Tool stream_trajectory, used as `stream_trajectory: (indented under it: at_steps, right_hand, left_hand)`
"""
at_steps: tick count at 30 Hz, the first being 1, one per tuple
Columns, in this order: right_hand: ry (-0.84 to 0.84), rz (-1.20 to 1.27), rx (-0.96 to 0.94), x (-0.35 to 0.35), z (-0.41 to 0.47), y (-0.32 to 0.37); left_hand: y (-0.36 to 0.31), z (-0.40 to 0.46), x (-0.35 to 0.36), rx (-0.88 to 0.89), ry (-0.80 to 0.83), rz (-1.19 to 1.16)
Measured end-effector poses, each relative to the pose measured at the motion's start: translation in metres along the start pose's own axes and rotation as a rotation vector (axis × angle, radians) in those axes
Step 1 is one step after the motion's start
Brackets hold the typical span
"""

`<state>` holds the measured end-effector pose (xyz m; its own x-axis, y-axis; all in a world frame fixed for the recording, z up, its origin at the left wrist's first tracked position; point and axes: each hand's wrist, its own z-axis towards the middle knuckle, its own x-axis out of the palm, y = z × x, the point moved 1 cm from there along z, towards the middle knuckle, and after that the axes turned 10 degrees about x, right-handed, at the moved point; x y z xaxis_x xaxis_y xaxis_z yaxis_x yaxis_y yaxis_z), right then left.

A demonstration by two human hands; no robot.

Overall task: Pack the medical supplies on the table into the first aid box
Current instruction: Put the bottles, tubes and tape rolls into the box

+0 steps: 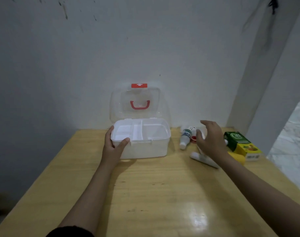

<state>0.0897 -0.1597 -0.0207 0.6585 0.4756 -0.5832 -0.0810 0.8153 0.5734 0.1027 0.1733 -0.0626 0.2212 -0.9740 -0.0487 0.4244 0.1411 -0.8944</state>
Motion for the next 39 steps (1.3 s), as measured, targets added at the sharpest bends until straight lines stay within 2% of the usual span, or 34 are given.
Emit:
stream_trajectory:
  at_steps: [8, 11, 14, 21, 27, 34, 39]
  right_hand:
    - [-0.114, -0.225, 0.499, -0.057, -0.009, -0.094]
    - [-0.077, -0.195, 0.636, -0.064, -0.014, -0.105]
    - [-0.035, -0.102, 0.693, -0.063, -0.017, -0.109]
    - [-0.132, 0.046, 0.658, -0.067, -0.017, -0.101]
    - [-0.164, 0.110, 0.417, -0.079, -0.003, -0.056]
    - [0.048, 0.227, 0.159, -0.063, 0.009, 0.027]
    - [0.263, 0.136, 0.022, -0.038, 0.011, 0.078]
  left_hand:
    - [0.001, -0.004, 0.005, 0.002, -0.044, -0.029]
    - [0.001, -0.004, 0.005, 0.002, -0.041, -0.039]
    - [0.002, -0.003, 0.005, 0.004, -0.036, -0.048]
    - [0.005, -0.002, 0.004, -0.001, -0.027, -0.079]
    - [0.005, -0.003, 0.005, 0.000, -0.024, -0.072]
    - [-0.003, -0.005, 0.007, 0.006, -0.042, -0.054]
    - [-0.006, -0.005, 0.006, -0.002, -0.028, -0.053]
